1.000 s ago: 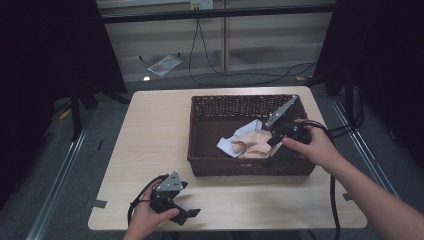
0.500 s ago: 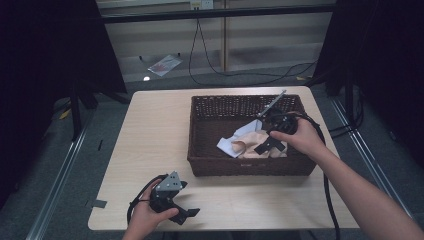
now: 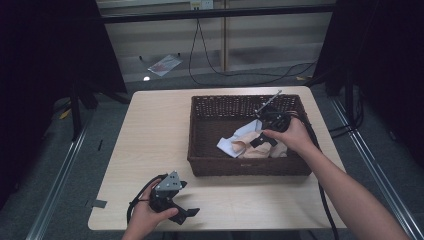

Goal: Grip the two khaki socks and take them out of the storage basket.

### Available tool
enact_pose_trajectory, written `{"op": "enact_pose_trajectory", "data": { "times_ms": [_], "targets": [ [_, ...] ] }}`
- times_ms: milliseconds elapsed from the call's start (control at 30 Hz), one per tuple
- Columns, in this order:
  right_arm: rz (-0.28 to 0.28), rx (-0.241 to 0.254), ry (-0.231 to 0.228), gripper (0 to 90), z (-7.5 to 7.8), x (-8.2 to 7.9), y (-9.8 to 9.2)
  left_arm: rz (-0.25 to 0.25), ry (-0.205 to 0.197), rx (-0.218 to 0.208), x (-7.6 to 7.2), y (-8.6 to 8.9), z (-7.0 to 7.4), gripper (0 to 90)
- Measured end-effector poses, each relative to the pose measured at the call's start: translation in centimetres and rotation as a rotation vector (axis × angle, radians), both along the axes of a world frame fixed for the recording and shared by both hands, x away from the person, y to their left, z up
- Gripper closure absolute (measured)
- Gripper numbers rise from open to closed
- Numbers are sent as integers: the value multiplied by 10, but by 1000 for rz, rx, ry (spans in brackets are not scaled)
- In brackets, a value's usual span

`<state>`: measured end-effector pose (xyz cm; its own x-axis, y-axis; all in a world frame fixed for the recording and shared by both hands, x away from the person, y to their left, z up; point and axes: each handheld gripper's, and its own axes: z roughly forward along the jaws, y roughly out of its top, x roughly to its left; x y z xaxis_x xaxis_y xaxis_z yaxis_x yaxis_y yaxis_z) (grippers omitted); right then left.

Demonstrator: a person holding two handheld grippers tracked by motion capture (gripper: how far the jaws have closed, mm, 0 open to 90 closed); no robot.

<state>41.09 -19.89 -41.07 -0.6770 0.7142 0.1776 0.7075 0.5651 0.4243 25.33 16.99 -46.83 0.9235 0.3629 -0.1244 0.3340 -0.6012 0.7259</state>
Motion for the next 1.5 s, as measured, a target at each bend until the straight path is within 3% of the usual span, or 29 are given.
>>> {"op": "enact_pose_trajectory", "data": {
  "times_ms": [333, 367, 533, 633, 667, 700, 767, 833, 867, 900, 933, 967, 1033, 1267, 1333, 1367, 1400, 1433, 1467, 1500],
  "targets": [
    [-11, -21, 19, 83, -19, 12, 7, -3, 2, 9, 1, 0, 0, 35],
    [-24, -40, 22, 84, -23, 15, 9, 2, 2, 7, 0, -1, 0, 36],
    [-38, -48, 14, 97, -25, 19, 13, -4, -2, 4, 0, 0, 0, 36],
    [-48, -10, 13, 202, -26, 22, 14, 1, -3, -11, 0, 0, 0, 36],
    [-52, -7, 10, 228, -26, 23, 14, -1, -2, -10, 0, 0, 1, 36],
    [-43, -18, 16, 322, -29, 24, 15, -4, -3, -4, 0, 0, 1, 36],
    [-47, -29, 22, 356, -30, 25, 16, -1, -5, -11, 0, 0, 1, 36],
    [-40, -29, 27, 655, -30, 25, 18, 0, -6, -8, -1, 1, 1, 36],
    [-40, -29, 27, 655, -30, 25, 18, 0, -6, -8, -1, 1, 1, 36],
    [-19, -20, 45, 787, -29, 25, 18, 1, -7, -14, -1, 2, 2, 36],
    [-19, -20, 45, 787, -29, 25, 18, 1, -7, -14, -1, 2, 2, 36],
    [0, -29, 48, 866, -26, 23, 18, 2, -9, -13, 0, 2, 2, 36],
    [25, -29, 58, 900, -22, 21, 18, 6, -6, -10, -1, 3, 2, 36],
    [81, -24, 71, 900, -5, 14, 15, 6, -7, -12, -1, 1, 2, 36],
    [68, -12, 71, 900, -4, 13, 15, -3, -9, 0, -1, 1, 3, 36],
    [52, 1, 22, 811, -2, 14, 13, -5, -6, 2, -1, 0, 2, 36],
    [52, 1, 22, 811, -2, 14, 13, -5, -6, 2, -1, 0, 2, 36],
    [46, 25, 33, 692, -2, 14, 13, -3, -4, -1, -1, 0, 2, 36],
    [32, 19, 34, 496, -4, 15, 13, -2, -4, 0, -1, 0, 2, 36],
    [1, -16, 31, 218, -9, 17, 16, -3, -1, -4, -1, 0, 2, 36]
  ]
}}
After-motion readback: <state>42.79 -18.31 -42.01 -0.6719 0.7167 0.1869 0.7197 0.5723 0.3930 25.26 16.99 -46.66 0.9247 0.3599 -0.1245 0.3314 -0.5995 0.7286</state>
